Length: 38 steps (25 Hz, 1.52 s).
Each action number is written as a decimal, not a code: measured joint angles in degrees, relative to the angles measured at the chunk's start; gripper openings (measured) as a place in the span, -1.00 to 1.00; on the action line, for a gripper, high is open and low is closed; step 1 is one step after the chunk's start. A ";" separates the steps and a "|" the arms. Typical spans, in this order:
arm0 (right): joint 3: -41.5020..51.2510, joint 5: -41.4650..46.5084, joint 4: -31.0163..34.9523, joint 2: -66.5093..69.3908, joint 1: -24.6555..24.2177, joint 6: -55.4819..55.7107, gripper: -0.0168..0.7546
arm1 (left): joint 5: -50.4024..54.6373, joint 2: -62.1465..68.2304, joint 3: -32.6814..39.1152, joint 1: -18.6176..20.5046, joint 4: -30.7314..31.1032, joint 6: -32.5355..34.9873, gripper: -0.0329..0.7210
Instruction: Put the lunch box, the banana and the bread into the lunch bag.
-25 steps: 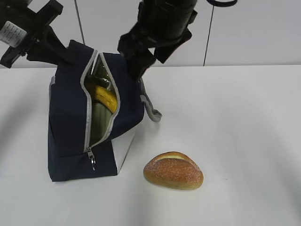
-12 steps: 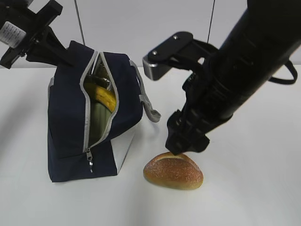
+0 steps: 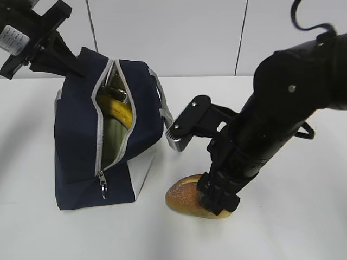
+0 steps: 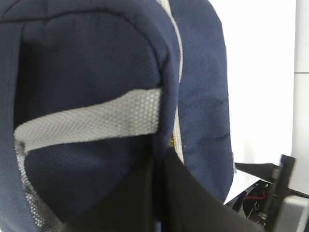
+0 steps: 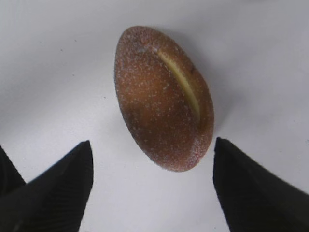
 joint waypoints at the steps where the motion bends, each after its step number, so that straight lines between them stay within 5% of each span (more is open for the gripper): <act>1: -0.11 -0.14 -0.46 1.57 0.00 0.00 0.53 | 0.00 0.00 0.00 0.00 0.00 0.00 -0.91; 10: -2.90 -4.74 -3.33 10.86 0.00 0.00 0.54 | 0.00 0.00 0.00 0.00 0.05 0.02 -0.91; 20: -4.15 -1.39 -3.64 10.55 0.00 0.00 -0.06 | 0.00 0.00 0.00 0.00 0.17 0.23 -0.91; 27: -4.15 8.41 -3.87 0.32 0.00 0.84 -0.09 | 0.00 0.00 0.00 0.00 0.21 0.23 -0.91; 38: -13.86 9.70 -0.93 -10.12 0.00 3.18 -0.10 | 0.00 0.00 0.00 0.00 0.16 0.23 -0.91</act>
